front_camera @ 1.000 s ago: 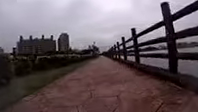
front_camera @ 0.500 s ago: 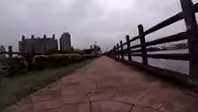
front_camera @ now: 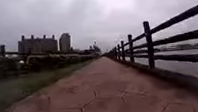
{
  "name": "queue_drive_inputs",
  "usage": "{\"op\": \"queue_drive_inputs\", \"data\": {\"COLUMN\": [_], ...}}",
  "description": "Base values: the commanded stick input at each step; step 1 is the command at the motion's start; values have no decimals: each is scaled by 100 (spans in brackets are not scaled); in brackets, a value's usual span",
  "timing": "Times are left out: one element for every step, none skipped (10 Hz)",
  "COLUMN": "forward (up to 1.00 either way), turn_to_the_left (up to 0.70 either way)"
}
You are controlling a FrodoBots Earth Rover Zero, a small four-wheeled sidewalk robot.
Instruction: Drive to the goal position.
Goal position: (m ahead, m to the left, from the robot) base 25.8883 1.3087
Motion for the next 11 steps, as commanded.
{"op": "queue_drive_inputs", "data": {"forward": [100,100,100,100,100,100,100,100,100,100,100], "turn_to_the_left": [0,0,0,0,0,0,0,0,0,0,0]}}
